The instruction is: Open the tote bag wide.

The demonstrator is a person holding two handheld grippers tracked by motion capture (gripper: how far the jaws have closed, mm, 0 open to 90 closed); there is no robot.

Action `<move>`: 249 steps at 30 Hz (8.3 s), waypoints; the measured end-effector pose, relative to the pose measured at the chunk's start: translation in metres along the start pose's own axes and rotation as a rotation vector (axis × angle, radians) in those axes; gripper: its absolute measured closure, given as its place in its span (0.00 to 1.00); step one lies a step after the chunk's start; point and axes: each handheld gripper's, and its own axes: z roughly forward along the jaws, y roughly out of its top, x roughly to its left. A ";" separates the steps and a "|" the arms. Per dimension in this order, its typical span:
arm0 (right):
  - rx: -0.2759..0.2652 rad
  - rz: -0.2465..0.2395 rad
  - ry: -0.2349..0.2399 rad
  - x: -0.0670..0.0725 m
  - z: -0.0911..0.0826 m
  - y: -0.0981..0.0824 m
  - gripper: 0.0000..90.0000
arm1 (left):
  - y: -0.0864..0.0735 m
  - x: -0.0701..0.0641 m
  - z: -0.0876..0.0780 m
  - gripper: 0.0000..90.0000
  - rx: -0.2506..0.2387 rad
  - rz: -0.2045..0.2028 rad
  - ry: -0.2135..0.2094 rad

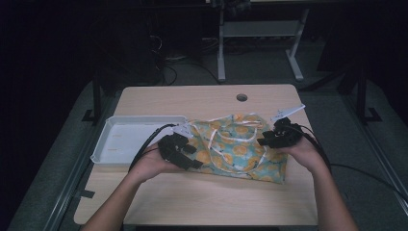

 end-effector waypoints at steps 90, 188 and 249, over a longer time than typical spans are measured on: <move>-0.011 -0.167 0.098 0.079 -0.030 -0.043 0.99 | -0.002 -0.020 0.015 0.98 -0.005 0.091 -0.071; 0.269 -0.268 0.199 0.087 0.032 -0.071 0.99 | 0.032 0.012 0.021 1.00 -0.021 0.016 0.066; 0.125 -0.008 -0.023 0.066 -0.041 -0.077 0.59 | 0.044 0.063 0.036 1.00 -0.021 -0.045 0.183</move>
